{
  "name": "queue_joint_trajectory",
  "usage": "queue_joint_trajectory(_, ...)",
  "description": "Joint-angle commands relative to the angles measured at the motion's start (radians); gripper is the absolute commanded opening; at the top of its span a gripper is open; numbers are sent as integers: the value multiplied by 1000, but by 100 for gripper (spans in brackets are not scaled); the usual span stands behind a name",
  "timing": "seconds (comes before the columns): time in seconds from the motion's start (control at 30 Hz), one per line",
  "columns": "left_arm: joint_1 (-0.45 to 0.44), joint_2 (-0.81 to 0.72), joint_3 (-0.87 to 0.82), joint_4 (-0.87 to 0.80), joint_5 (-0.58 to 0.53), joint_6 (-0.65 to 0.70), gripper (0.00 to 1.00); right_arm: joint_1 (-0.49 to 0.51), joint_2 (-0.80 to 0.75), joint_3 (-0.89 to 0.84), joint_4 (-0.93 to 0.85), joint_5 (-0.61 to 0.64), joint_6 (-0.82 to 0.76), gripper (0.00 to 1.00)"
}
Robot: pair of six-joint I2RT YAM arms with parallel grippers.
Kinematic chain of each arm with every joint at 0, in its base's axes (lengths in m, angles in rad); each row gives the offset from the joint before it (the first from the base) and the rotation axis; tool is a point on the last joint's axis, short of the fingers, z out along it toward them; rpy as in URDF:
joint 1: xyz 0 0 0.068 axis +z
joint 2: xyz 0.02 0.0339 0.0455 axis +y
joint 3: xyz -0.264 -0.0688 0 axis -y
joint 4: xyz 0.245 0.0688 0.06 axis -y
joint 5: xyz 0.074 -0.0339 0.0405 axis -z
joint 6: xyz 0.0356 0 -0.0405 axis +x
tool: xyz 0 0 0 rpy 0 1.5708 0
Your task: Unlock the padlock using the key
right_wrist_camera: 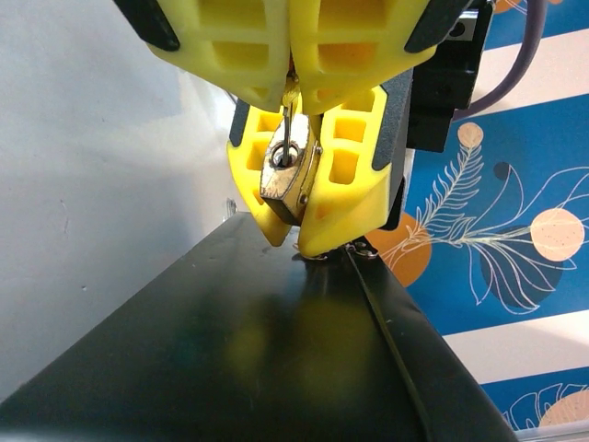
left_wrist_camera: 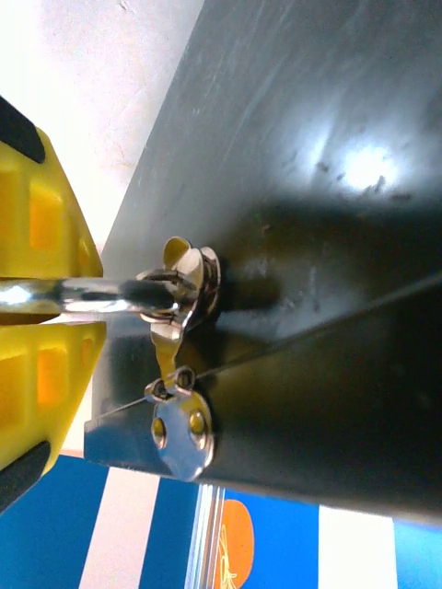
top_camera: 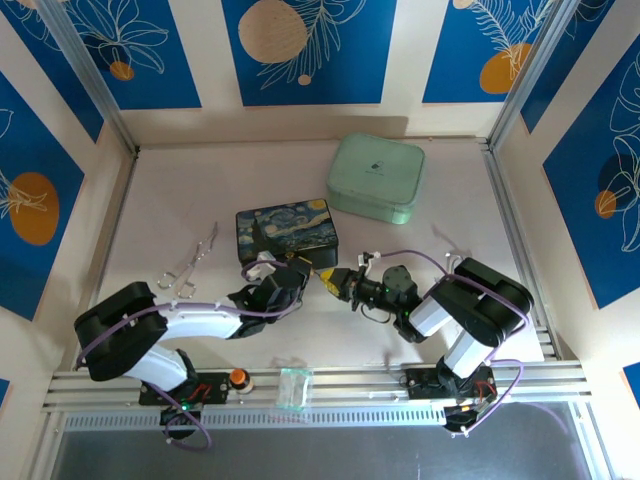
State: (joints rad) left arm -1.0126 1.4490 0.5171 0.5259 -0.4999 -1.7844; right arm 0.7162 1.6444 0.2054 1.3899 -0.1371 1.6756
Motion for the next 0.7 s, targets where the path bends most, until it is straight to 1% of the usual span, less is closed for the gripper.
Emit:
queue_joint_trajectory(0.0,-11,2,28,101,27,-19,0,14,12,34,13,-6,-28,0)
queue_joint_trajectory(0.1,-12,7,23,125,36,-23,0,12,-4,38,13,-19,-50,0)
queue_joint_trajectory(0.2,-12,10,15,159,47,-24,0,-12,14,40,12,-62,-51,0)
queue_joint_trajectory(0.4,-12,8,23,177,102,-18,0,-77,84,88,13,-208,-80,0)
queue_joint_trajectory(0.5,-12,17,10,215,111,-28,0,-98,113,94,12,-242,-81,0)
queue_joint_trajectory(0.67,-12,22,4,230,135,-25,0,-139,151,114,13,-312,-82,0)
